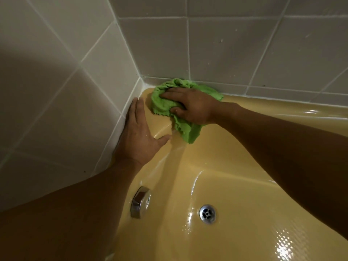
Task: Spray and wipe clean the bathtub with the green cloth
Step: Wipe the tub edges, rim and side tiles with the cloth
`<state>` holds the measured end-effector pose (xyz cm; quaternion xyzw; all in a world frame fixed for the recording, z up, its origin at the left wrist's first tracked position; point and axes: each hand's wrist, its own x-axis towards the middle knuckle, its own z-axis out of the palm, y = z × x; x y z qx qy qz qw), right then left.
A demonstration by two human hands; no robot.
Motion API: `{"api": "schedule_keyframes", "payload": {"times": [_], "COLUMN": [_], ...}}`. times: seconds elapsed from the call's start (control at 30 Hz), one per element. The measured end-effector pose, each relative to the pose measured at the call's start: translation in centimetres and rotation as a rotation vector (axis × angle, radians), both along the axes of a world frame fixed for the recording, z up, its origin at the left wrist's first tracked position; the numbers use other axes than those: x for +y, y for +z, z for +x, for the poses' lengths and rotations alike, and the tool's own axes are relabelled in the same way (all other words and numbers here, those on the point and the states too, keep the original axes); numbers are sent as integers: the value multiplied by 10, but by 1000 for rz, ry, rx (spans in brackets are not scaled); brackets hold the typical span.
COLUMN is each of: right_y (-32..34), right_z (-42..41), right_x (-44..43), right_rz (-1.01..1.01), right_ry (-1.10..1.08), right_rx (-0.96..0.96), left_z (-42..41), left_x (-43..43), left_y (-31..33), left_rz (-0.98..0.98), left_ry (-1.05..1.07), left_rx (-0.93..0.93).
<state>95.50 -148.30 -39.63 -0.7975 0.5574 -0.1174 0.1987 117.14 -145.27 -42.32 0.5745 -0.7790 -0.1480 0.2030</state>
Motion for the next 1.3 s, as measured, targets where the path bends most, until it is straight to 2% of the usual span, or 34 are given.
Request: {"api": "schedule_keyframes", "payload": {"times": [0.4,0.67,0.83,0.97,1.1,1.2,1.3], "right_y": [-1,-5,4,22,35,32,26], "right_z": [0,2,5,1,4,12,24], "right_x": [1,2,7,10,18,28,33], "right_rz": [-11,-60,-26,40,39,-11,-127], "right_ry": [-36,-66,-69,-55,-105,-267,-423], "right_rx": [-14,-53,-27,26,64,-153,-456], "left_z": [-4,-19,-36,-9,43,97,144], "left_x": [2,27,61,101,146,169,185], "left_y": [-7,-12,-6,0,-11,-23,-20], "left_rz": [-64,-88,24,-10,-34,-177,-161], "left_ry": [-42,177,384,399,311,146,-56], "left_rx": [-262,-301,-271,-239,-198,-165,-186]}}
